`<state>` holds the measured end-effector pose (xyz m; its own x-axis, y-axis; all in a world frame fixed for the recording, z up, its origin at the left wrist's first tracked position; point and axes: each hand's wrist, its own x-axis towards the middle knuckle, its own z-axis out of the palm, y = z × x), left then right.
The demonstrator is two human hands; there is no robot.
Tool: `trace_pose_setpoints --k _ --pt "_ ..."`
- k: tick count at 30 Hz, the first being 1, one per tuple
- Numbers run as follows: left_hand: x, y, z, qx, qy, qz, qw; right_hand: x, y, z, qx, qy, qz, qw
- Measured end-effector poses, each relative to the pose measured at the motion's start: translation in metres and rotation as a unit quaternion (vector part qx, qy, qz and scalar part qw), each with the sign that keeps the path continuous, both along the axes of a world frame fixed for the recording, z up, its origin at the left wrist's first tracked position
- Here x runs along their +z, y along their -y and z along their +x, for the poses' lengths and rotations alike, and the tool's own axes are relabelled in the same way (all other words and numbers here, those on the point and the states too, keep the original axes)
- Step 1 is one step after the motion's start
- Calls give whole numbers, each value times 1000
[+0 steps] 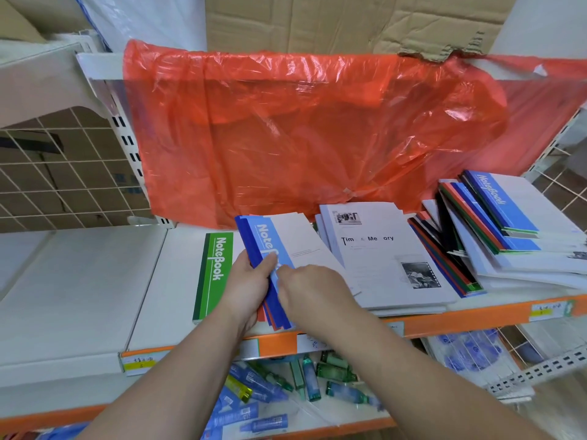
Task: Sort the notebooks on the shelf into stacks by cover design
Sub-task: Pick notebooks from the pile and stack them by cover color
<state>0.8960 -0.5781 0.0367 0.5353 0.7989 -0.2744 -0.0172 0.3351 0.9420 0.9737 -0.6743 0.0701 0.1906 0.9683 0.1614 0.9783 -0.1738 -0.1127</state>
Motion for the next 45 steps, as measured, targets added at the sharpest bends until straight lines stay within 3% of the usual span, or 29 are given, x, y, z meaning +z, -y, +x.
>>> trace_pose_setpoints --k 2,5,7,9,11,12,16,19,25,45 --pt "2 -1 0 9 -4 -4 1000 -2 -4 21 -68 -83 37 994" --pt "13 -2 0 -3 10 9 1000 3 -7 56 -207 -227 74 949" --pt "22 0 4 -13 26 12 999 9 -4 72 -270 -354 40 894" --pt "30 3 10 -20 39 14 999 13 2 80 -274 -513 38 812" --pt "34 8 18 -20 37 32 999 17 9 82 -263 -600 62 753" --pt "35 10 23 -16 25 61 998 17 12 83 -254 -604 84 750" --pt "46 12 43 -2 -12 235 972 18 20 98 -208 -475 226 825" --pt "63 15 60 -5 -1 297 955 22 26 115 -194 -457 296 816" --pt "38 31 83 -51 -3 245 968 -4 43 126 -197 -505 301 785" --pt "31 35 98 -44 -41 215 975 -7 49 134 -202 -498 252 805"
